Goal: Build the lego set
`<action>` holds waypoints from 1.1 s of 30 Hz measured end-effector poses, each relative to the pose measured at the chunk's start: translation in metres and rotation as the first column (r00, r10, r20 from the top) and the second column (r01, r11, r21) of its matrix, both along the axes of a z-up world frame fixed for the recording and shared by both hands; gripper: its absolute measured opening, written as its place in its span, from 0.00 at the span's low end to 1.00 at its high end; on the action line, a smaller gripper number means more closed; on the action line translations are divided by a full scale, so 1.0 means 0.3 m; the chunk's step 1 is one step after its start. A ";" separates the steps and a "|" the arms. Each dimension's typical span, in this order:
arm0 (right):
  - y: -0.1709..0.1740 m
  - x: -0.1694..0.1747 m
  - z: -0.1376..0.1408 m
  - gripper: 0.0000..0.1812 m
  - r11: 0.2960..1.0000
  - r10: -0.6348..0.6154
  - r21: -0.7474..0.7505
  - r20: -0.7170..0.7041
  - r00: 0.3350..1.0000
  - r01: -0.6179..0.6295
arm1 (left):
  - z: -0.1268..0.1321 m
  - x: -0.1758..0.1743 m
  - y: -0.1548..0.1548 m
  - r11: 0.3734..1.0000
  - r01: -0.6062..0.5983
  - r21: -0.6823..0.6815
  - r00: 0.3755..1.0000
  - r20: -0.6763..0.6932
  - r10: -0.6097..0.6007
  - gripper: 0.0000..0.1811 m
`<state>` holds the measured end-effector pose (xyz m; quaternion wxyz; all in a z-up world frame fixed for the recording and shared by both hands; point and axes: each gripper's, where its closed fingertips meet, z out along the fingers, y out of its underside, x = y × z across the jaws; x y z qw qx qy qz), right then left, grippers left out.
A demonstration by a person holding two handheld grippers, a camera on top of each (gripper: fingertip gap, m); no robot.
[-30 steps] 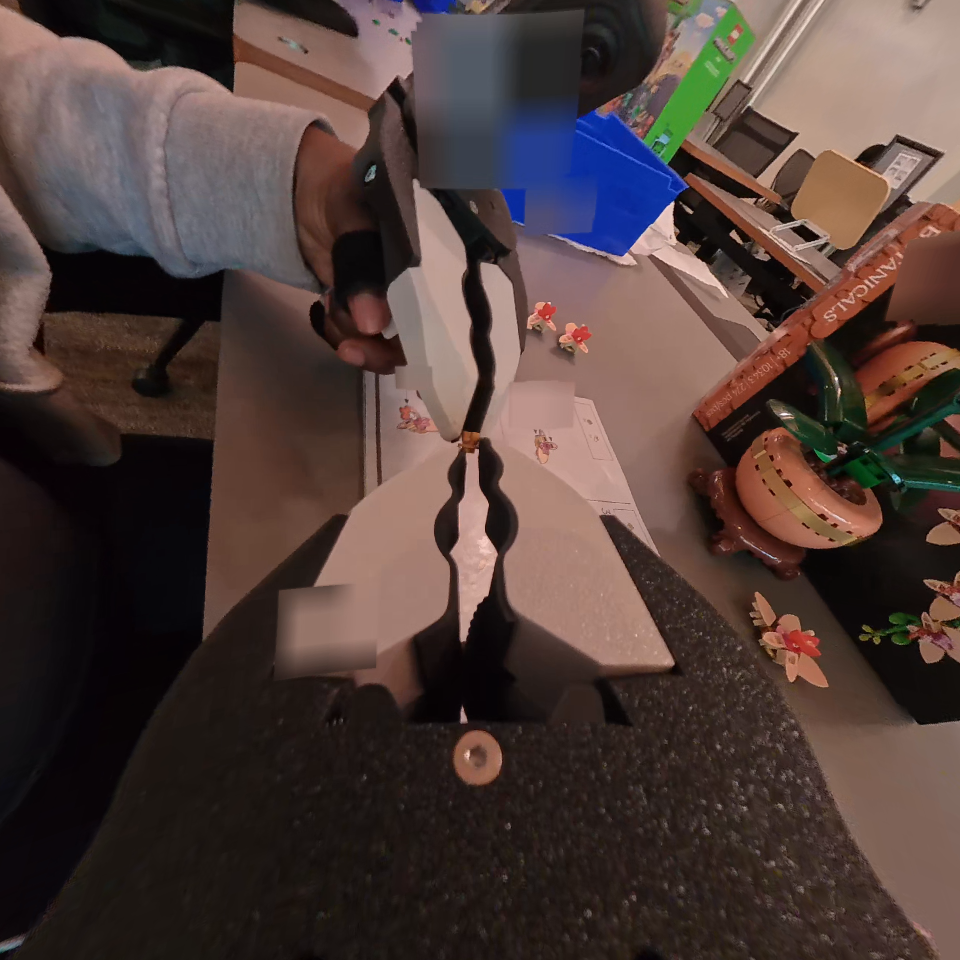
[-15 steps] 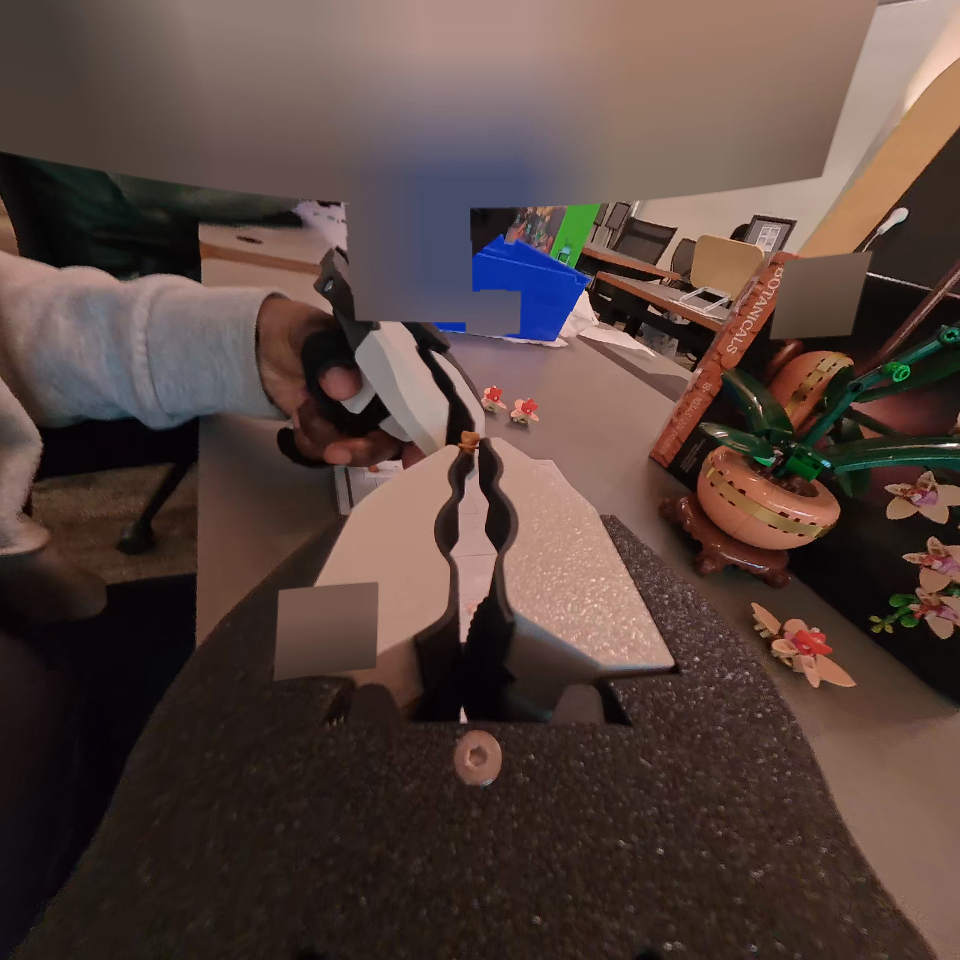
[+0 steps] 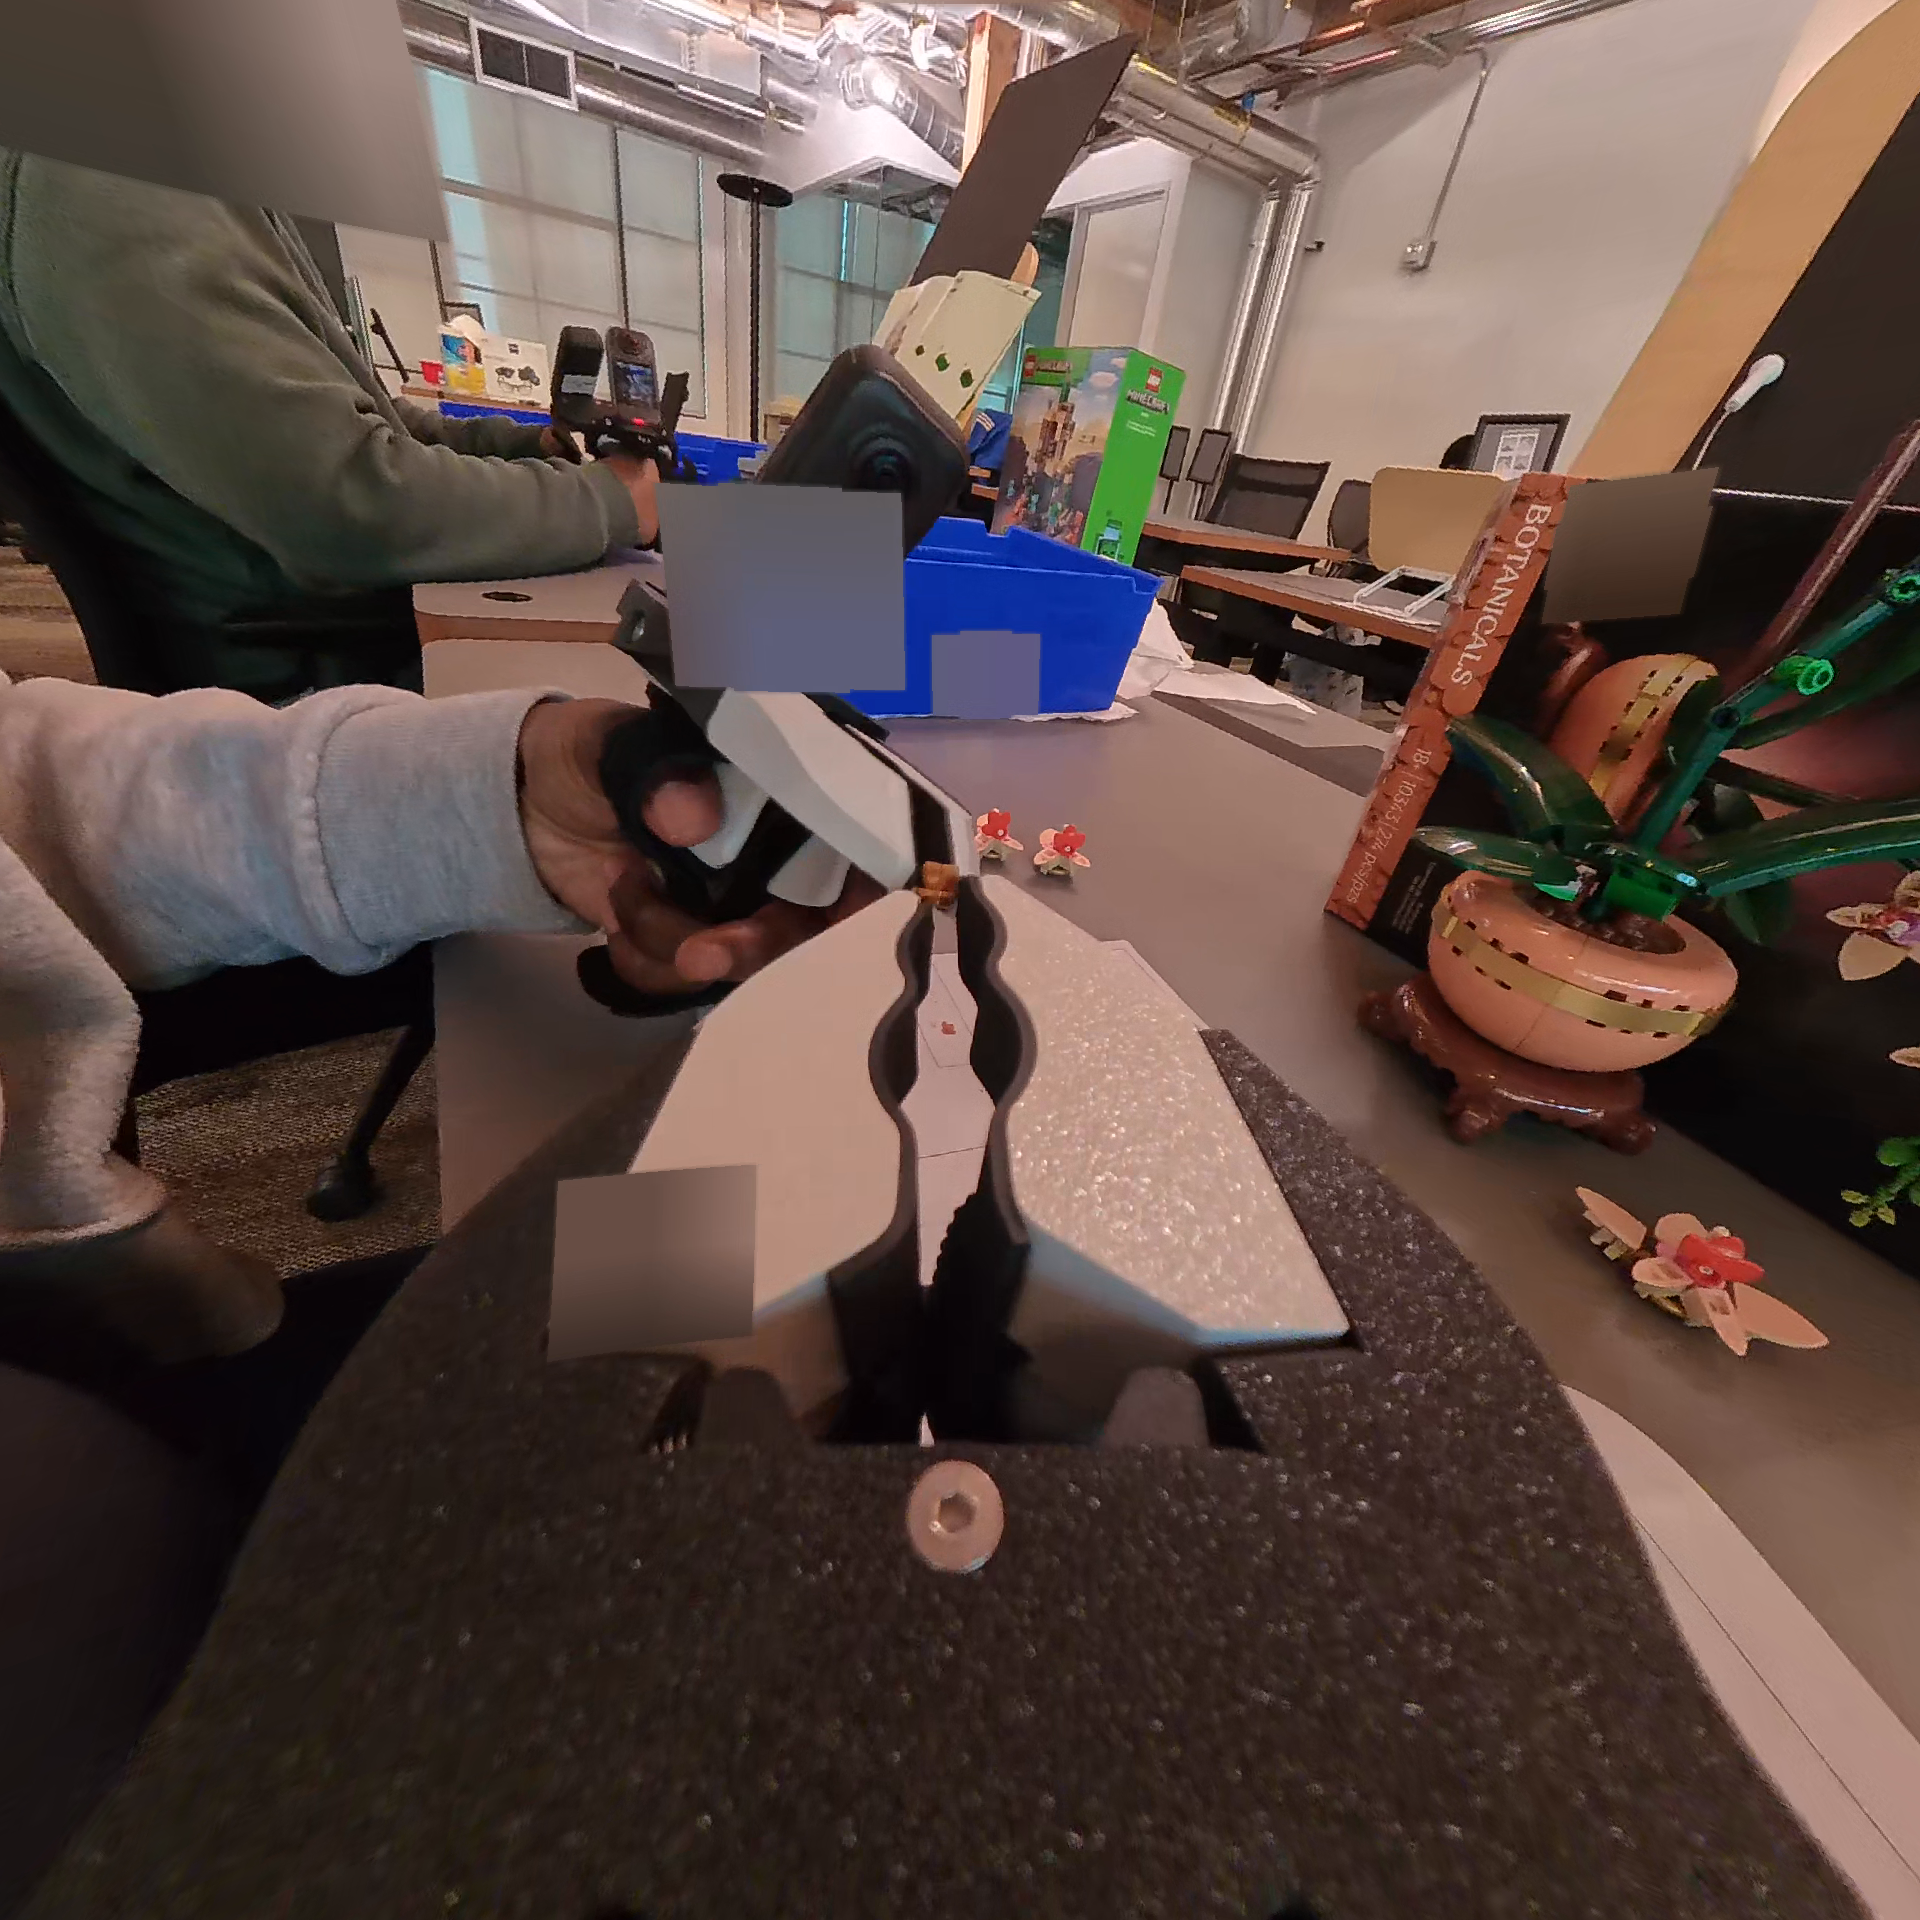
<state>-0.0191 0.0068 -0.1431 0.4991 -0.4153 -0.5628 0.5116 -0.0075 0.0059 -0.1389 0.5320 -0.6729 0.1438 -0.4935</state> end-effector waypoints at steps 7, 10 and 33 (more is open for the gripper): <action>-0.009 0.001 -0.011 0.03 1.000 -0.003 0.031 0.021 1.000 0.002 | -0.010 0.000 -0.011 1.000 0.010 0.007 0.999 -0.052 -0.010 0.01; -0.023 0.008 -0.034 0.03 0.997 0.035 0.070 0.078 0.996 -0.040 | -0.033 0.006 -0.025 0.999 0.043 -0.012 0.993 -0.113 -0.044 0.01; 0.132 0.068 -0.290 0.05 0.951 0.045 0.169 0.751 0.658 -0.258 | -0.258 -0.067 -0.015 0.984 -0.083 -0.158 0.806 -0.591 -0.027 0.04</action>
